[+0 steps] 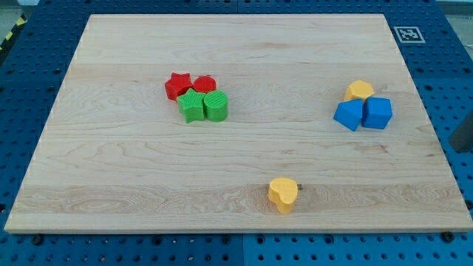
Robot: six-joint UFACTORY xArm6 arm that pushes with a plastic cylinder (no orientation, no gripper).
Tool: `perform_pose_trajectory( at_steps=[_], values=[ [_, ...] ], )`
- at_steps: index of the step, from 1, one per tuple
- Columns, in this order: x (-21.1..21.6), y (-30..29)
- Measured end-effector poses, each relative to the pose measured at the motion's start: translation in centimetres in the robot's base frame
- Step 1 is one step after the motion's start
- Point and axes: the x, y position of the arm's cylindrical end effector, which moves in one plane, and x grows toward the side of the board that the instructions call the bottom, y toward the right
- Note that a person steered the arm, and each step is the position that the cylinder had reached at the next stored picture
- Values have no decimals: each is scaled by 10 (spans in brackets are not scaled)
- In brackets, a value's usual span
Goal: Point at the yellow heart
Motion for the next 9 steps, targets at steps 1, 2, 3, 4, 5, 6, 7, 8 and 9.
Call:
perform_pose_trajectory(
  at_steps=[1,2,3,4,5,6,7,8,9],
  values=[
    [15,-35],
    [15,-42],
    [15,-42],
    [27,-45],
    [47,-65],
    [70,-103],
    [83,-126],
    [101,-137],
    [101,-140]
  ],
)
